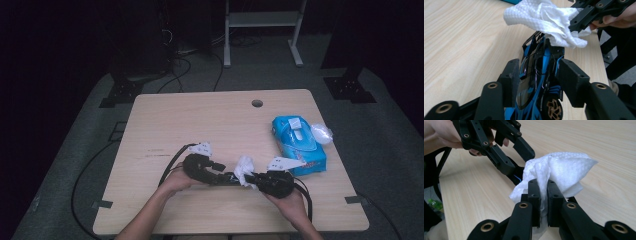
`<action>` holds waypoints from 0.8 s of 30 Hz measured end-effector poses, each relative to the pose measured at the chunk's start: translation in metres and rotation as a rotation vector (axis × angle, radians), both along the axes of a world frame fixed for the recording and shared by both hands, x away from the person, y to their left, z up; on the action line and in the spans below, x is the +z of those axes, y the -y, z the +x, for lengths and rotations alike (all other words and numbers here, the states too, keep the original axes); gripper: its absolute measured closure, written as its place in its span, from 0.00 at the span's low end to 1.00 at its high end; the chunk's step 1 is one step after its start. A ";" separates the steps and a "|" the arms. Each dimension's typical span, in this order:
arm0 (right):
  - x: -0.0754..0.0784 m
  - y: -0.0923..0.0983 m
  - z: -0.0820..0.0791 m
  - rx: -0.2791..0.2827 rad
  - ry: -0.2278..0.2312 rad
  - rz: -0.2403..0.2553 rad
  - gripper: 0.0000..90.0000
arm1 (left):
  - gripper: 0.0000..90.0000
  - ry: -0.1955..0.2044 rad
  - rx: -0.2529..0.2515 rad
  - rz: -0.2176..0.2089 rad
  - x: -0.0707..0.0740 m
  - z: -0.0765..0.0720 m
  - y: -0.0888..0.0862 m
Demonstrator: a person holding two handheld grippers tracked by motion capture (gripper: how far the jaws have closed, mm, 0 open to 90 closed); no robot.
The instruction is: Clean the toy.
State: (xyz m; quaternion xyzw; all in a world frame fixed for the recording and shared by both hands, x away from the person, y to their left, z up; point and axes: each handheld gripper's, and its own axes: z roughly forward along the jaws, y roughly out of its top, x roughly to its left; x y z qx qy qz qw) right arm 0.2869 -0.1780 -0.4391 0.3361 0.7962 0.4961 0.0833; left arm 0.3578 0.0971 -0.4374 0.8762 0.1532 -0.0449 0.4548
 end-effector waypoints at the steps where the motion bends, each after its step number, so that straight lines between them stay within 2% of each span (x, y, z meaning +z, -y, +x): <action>1: 0.000 0.000 -0.002 0.003 -0.002 -0.002 0.93 | 0.54 0.006 -0.004 0.009 0.000 -0.002 0.000; 6: -0.002 0.000 -0.008 0.009 -0.004 -0.007 0.93 | 0.47 0.065 -0.002 0.031 -0.002 -0.011 0.003; 11: -0.004 0.000 -0.015 0.024 -0.008 -0.026 0.92 | 0.40 0.099 -0.014 0.060 -0.008 -0.019 0.008; 15: -0.011 0.002 -0.020 0.031 -0.032 -0.051 0.92 | 0.35 0.127 -0.028 0.124 -0.018 -0.028 0.018; 17: -0.015 0.003 -0.022 0.038 -0.042 -0.074 0.92 | 0.35 0.156 -0.039 0.121 -0.021 -0.033 0.022; 18: -0.017 0.003 -0.023 0.036 -0.051 -0.081 0.92 | 0.36 0.155 -0.044 0.115 -0.021 -0.034 0.023; 19: -0.019 0.005 -0.024 0.030 -0.051 -0.084 0.92 | 0.36 0.173 -0.032 0.124 -0.020 -0.036 0.025; 20: -0.019 0.009 -0.025 0.022 -0.055 -0.076 0.92 | 0.32 0.191 -0.025 0.142 -0.020 -0.037 0.027; 22: -0.016 0.015 -0.027 0.004 -0.046 -0.056 0.92 | 0.28 0.171 -0.022 0.153 -0.023 -0.036 0.029; 24: -0.012 0.023 -0.028 -0.012 -0.033 -0.052 0.92 | 0.25 0.193 -0.022 0.189 -0.026 -0.037 0.031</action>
